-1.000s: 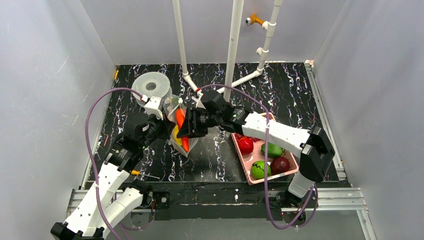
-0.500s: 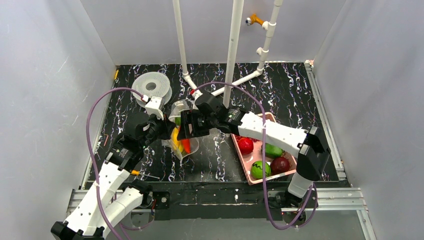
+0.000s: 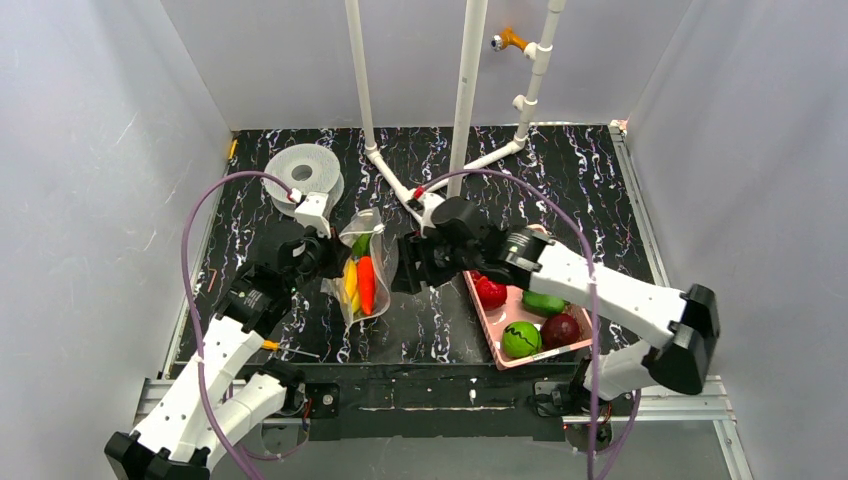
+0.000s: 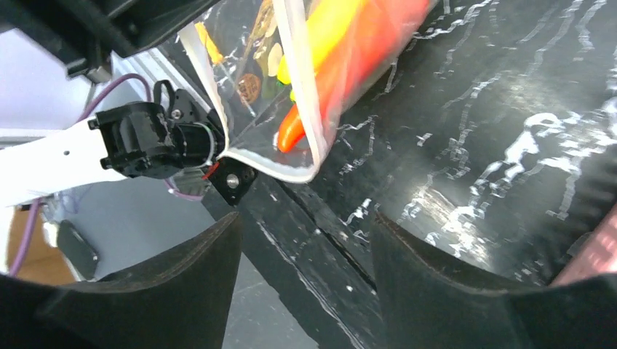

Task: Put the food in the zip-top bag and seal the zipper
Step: Place the fake vegetable in the zipper food storage bag, then pick up the fake fruit from the bin.

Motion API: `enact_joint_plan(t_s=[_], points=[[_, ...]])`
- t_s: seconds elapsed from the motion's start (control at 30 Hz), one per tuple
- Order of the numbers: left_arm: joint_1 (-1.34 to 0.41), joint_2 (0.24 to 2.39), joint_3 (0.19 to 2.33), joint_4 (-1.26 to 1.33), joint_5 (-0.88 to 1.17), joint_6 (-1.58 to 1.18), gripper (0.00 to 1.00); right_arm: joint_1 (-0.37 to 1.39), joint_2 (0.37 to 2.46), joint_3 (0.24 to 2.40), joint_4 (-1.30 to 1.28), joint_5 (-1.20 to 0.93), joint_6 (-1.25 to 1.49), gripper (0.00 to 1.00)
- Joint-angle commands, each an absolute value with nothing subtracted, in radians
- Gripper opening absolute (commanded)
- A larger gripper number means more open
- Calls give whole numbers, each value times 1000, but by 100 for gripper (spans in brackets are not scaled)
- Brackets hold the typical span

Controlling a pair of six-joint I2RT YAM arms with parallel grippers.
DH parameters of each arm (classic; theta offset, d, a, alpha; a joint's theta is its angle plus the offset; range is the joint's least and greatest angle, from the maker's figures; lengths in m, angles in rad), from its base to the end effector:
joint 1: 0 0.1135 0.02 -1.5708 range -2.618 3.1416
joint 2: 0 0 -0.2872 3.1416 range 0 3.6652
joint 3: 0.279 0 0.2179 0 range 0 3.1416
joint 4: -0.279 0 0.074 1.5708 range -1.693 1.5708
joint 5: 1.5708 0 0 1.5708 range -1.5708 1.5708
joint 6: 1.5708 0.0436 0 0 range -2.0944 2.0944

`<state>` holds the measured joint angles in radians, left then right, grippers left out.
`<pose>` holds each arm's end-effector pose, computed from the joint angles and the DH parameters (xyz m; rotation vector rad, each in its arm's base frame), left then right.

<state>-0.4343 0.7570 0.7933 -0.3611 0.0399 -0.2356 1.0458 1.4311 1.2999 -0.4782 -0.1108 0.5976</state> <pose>0.1170 -0.0562 0.3408 0.2185 1.9133 -0.4910 0.1421 0.2549 0.3628 -0.5949 2.3009 0.9969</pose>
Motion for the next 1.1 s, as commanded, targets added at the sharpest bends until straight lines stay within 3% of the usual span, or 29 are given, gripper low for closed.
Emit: enact_joint_plan(t_s=[0.0,0.2,0.33,0.57,0.83,1.07], points=[[-435,789,821,-383,-17,-231,0,1035,1287,1252,-569,53,511,73],[-434,819,837,-408,-2,-231,0,924,1093,1027,-657,282,609,83],[-434,816,831,-396,50,-219,0,785,972,878,-660,334,673,98],[-434,817,834,-394,100,-199,0,504,908,731,-557,50,739,98],[-434,799,831,-397,104,-186,0,425,1064,647,-353,-186,860,98],[-434,804,832,-403,81,-190,0,418,1218,597,-238,-258,933,99]])
